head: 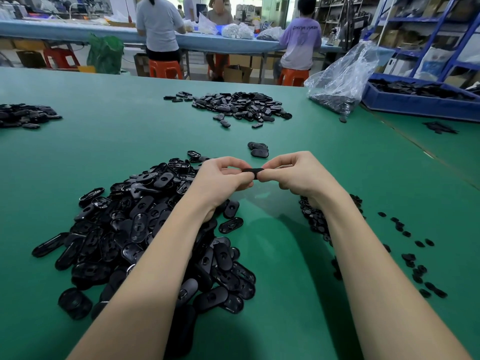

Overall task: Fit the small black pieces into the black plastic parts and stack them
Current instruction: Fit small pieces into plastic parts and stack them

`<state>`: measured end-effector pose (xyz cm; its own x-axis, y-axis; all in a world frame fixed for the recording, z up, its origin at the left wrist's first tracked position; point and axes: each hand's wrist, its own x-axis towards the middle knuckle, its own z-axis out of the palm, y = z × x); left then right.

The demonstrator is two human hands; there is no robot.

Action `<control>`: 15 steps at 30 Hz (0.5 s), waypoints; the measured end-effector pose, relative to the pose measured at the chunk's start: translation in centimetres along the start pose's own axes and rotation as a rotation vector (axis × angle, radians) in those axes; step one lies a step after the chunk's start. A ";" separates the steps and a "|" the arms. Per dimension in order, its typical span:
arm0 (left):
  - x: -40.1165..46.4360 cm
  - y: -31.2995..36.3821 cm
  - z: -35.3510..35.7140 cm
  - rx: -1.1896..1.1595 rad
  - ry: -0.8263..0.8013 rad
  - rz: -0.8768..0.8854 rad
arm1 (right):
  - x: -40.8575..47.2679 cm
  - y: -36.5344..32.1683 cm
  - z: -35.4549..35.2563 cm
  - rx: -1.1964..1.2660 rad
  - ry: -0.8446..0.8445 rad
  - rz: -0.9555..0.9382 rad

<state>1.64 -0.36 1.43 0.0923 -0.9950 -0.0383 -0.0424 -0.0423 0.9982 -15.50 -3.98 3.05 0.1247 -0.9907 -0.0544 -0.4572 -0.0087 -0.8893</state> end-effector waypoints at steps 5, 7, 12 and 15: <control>0.1 -0.1 0.1 0.035 0.014 0.006 | 0.1 -0.1 0.2 -0.060 0.025 -0.027; 0.1 -0.2 0.1 0.060 0.024 0.006 | 0.2 0.0 0.5 -0.068 0.036 -0.036; 0.2 -0.3 0.3 0.080 0.064 0.007 | 0.4 0.4 0.7 -0.069 0.073 -0.069; 0.3 -0.5 0.6 0.091 0.113 0.011 | 0.5 0.8 0.9 -0.050 0.081 -0.082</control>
<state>1.05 -0.72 0.91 0.2028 -0.9791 -0.0166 -0.1338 -0.0444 0.9900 -14.96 -4.37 1.90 0.0931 -0.9941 0.0559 -0.4919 -0.0948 -0.8655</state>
